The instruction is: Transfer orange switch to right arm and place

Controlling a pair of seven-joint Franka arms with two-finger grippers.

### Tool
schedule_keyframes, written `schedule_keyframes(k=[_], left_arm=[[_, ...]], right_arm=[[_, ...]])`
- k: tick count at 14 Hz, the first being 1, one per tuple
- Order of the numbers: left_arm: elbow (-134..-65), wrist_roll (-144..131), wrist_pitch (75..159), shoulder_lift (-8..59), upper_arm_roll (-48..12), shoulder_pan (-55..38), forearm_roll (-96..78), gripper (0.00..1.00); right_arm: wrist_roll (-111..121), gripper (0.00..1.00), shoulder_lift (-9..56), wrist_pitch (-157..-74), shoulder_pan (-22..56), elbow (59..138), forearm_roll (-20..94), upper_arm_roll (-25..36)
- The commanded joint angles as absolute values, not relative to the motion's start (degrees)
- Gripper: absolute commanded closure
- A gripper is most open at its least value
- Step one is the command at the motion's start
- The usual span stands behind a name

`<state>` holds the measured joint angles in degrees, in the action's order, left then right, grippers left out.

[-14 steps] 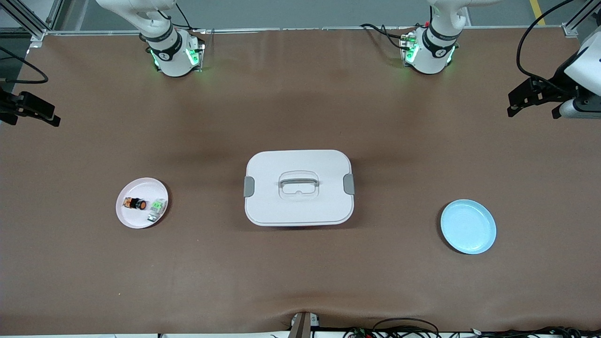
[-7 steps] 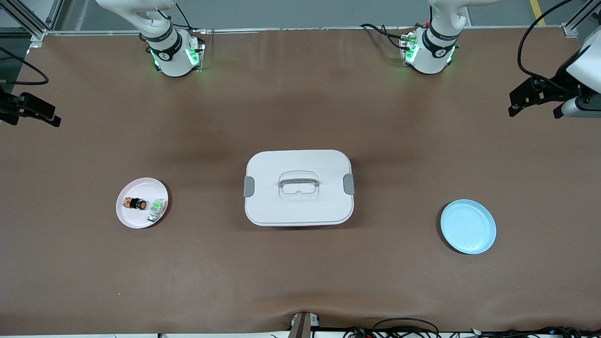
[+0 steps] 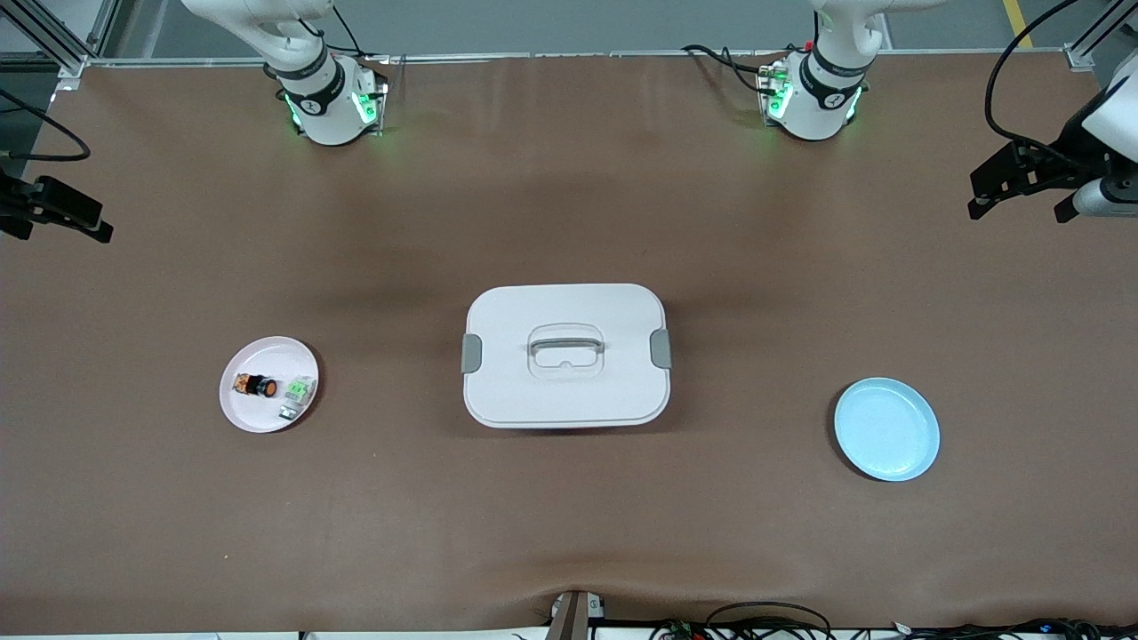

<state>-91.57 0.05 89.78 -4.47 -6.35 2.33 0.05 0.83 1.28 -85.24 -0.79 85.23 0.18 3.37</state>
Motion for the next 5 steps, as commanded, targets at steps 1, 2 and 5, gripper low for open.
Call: schedule_keyframes(k=[1, 2, 5], left_arm=[[-90.62, 0.35, 88.86, -4.48, -6.50, 2.72, 0.09, 0.00], [-90.62, 0.00, 88.68, -4.48, -6.50, 2.64, 0.09, 0.00], [-90.53, -0.17, 87.45, -4.57, -6.50, 2.55, 0.35, 0.00]], right_arm=[[1.23, 0.00, -0.70, -87.53, -0.35, 87.71, 1.32, 3.96], [1.14, 0.00, -0.79, -87.80, -0.35, 87.89, 1.32, 3.96], [1.14, 0.00, -3.33, -90.77, -2.19, 92.26, 4.39, 4.13]])
